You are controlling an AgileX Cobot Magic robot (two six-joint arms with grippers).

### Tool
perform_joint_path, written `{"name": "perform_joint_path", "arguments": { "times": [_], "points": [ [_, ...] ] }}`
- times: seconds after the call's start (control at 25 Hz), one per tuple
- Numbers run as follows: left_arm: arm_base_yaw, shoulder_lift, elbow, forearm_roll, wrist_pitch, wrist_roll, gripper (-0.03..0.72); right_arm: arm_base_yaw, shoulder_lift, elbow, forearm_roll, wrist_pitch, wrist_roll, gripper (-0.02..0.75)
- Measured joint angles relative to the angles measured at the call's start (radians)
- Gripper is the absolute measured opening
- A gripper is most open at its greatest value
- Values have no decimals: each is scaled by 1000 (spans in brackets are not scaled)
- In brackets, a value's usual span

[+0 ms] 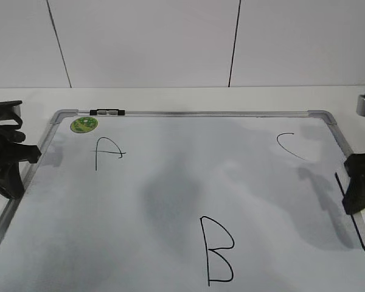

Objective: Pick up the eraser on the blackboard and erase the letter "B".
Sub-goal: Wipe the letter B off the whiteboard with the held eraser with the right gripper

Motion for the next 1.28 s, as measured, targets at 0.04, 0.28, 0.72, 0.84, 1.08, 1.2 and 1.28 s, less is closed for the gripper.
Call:
{"name": "perform_joint_path", "arguments": {
  "times": [0.04, 0.28, 0.72, 0.84, 1.08, 1.2, 1.28],
  "points": [
    [1, 0, 0, -2, 2, 1, 19, 15, 0, -4, 0, 0, 0, 540],
    [1, 0, 0, -20, 21, 4, 19, 154, 32, -37, 1, -2, 56, 540],
    [1, 0, 0, -24, 23, 4, 19, 409, 286, -181, -3, -24, 136, 540],
    [1, 0, 0, -24, 26, 4, 19, 419, 366, -224, -3, -25, 139, 540],
    [1, 2, 0, -24, 26, 4, 19, 421, 417, -275, -3, 25, 141, 540],
    [1, 2, 0, -24, 26, 4, 19, 440, 419, -279, -17, 29, 148, 540],
    [1, 2, 0, -22, 28, 4, 19, 469, 421, -281, -38, 29, 150, 540]
  ]
}}
